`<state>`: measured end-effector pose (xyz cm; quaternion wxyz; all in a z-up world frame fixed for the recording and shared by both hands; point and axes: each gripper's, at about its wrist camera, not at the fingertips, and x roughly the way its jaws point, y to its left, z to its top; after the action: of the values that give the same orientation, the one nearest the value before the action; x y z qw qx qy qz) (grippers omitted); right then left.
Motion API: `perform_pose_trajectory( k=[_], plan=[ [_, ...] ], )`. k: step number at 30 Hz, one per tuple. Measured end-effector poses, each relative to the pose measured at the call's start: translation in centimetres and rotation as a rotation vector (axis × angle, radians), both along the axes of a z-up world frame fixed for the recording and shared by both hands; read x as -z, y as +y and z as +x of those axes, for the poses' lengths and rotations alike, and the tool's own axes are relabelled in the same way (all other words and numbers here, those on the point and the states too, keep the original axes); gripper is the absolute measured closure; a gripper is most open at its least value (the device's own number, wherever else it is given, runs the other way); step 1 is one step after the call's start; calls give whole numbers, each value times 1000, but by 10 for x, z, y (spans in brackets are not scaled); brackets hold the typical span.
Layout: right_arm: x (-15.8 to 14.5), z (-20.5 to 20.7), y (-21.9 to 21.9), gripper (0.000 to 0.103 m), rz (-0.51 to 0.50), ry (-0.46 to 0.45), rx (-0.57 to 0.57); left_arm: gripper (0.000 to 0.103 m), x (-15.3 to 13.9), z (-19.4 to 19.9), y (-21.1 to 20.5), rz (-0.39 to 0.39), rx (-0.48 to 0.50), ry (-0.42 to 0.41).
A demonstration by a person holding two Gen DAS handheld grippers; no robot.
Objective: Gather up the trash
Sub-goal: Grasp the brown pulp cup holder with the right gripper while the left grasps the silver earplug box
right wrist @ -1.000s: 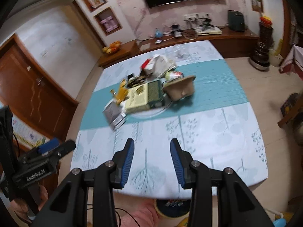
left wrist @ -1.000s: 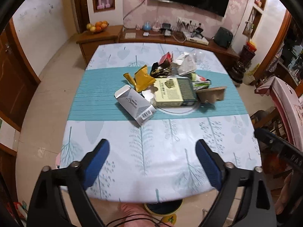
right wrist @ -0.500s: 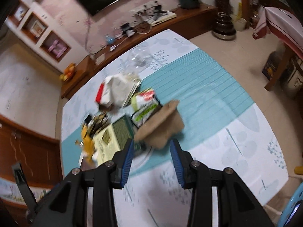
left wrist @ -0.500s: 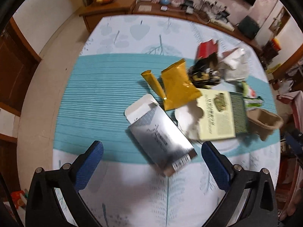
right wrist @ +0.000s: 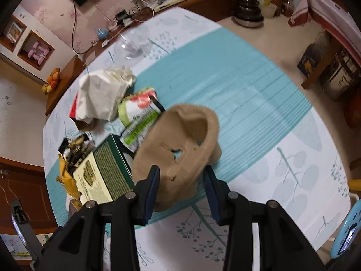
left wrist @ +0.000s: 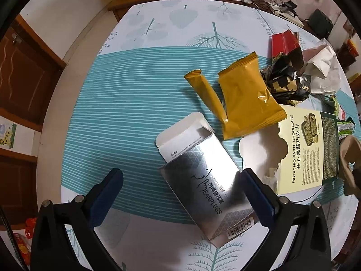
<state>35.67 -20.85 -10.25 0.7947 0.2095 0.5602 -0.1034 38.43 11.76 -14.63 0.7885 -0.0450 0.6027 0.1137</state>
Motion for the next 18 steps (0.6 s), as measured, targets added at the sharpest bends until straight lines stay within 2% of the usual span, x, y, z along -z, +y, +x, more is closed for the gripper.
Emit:
perform_pose_trajectory(
  k=[5, 6, 7, 8, 12, 16, 18],
  plan=[
    [14, -5, -4, 65, 26, 20, -6, 0, 6, -2, -1, -67, 11, 27],
    [15, -7, -5, 68, 31, 17, -9, 0, 9, -2, 0, -78, 5, 43],
    [15, -8, -5, 80, 35, 12, -19, 0, 13, -1, 0, -86, -9, 58],
    [15, -10, -4, 86, 34, 9, -27, 0, 17, -1, 1, -99, -26, 69],
    [10, -17, -2, 90, 18, -25, -52, 0, 31, -1, 5, -168, -91, 120],
    [6, -28, -1, 90, 23, -47, -69, 9, 28, -7, 4, -143, -95, 90],
    [5, -35, -1, 90, 29, -53, -75, 21, 26, -15, 4, -124, -86, 76]
  ],
)
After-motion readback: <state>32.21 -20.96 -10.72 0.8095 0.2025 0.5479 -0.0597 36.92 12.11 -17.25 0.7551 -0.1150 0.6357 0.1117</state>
